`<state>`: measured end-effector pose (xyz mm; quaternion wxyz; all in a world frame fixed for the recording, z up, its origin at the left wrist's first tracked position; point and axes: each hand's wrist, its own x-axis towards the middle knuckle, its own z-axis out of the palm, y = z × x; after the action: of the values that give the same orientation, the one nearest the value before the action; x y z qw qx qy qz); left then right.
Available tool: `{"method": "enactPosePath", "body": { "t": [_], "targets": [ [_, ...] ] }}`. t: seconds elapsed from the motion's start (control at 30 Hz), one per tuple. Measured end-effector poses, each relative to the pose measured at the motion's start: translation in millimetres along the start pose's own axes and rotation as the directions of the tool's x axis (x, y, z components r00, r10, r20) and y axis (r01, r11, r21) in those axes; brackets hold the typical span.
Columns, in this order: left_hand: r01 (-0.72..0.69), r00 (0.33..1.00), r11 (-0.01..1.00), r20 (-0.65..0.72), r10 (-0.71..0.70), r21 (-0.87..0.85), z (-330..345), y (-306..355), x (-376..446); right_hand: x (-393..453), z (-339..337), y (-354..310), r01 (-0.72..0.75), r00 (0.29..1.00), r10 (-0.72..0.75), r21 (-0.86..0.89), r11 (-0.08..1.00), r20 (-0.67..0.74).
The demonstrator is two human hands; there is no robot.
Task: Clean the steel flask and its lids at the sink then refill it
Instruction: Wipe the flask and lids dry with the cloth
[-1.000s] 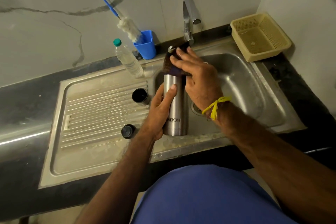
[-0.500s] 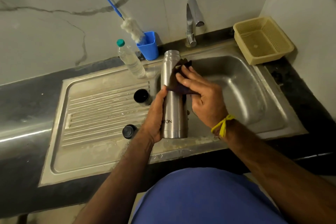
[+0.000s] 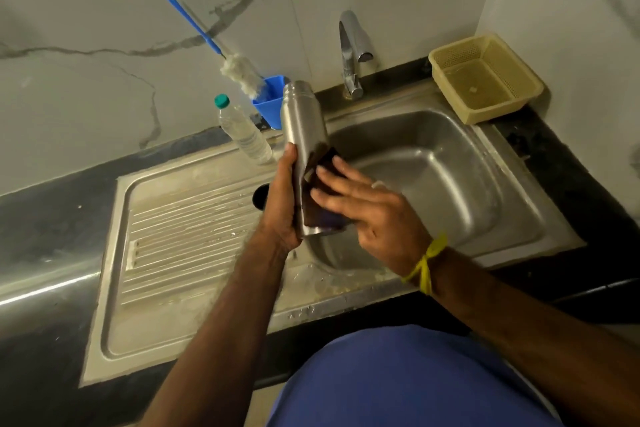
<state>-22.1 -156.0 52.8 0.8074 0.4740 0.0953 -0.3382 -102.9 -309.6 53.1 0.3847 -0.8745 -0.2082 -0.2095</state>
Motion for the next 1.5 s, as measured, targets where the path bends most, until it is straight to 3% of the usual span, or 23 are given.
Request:
{"method": "enactPosePath", "body": {
  "t": [0.13,0.27,0.33,0.4,0.53,0.67,0.8,0.93,1.07,1.2,1.33,1.43,1.5],
  "targets": [
    [-0.047,0.998,0.997,-0.042,0.05,0.06,0,5,8,8,3,3,-0.22,0.967,0.23,0.096,0.971,-0.107],
    [-0.174,0.971,0.969,-0.133,0.198,0.175,3,12,13,-1,4,-3,0.107,0.994,-0.106,-0.037,0.994,0.035],
    [-0.237,0.945,0.927,-0.153,0.289,0.289,2,18,14,-8,2,3,0.031,1.0,-0.031,-0.019,0.999,0.001],
    [-0.206,0.955,0.936,-0.15,0.256,0.284,6,17,12,-2,6,4,-0.079,0.994,0.08,0.023,0.997,-0.073],
    [-0.206,0.946,0.951,-0.203,0.254,0.23,3,25,16,-13,8,4,0.087,0.996,-0.087,-0.005,0.996,0.01],
    [-0.2,0.94,0.956,-0.234,0.249,0.216,1,23,17,-6,12,12,-0.191,0.974,0.205,0.144,0.971,-0.091],
    [-0.206,0.943,0.962,-0.226,0.243,0.176,3,19,17,3,14,12,-0.092,0.993,0.101,0.146,0.985,-0.055],
    [-0.239,0.932,0.939,-0.212,0.293,0.245,3,14,13,2,16,21,-0.269,0.946,0.3,0.219,0.938,-0.121],
    [-0.157,0.962,0.967,-0.189,0.195,0.203,8,7,4,0,15,16,-0.16,0.978,0.18,0.167,0.973,-0.109],
    [-0.115,0.965,0.965,-0.204,0.166,0.237,17,0,-6,12,13,25,-0.3,0.914,0.342,0.203,0.932,-0.217],
    [-0.094,0.972,0.974,-0.193,0.135,0.205,16,-8,-10,8,11,19,-0.127,0.977,0.136,0.062,0.99,-0.163],
    [-0.113,0.963,0.947,-0.204,0.179,0.3,16,-13,-13,20,10,24,-0.272,0.926,0.3,0.146,0.951,-0.228],
    [-0.118,0.965,0.941,-0.189,0.184,0.316,16,-18,-14,29,9,20,-0.238,0.948,0.255,0.108,0.965,-0.191]
  ]
}}
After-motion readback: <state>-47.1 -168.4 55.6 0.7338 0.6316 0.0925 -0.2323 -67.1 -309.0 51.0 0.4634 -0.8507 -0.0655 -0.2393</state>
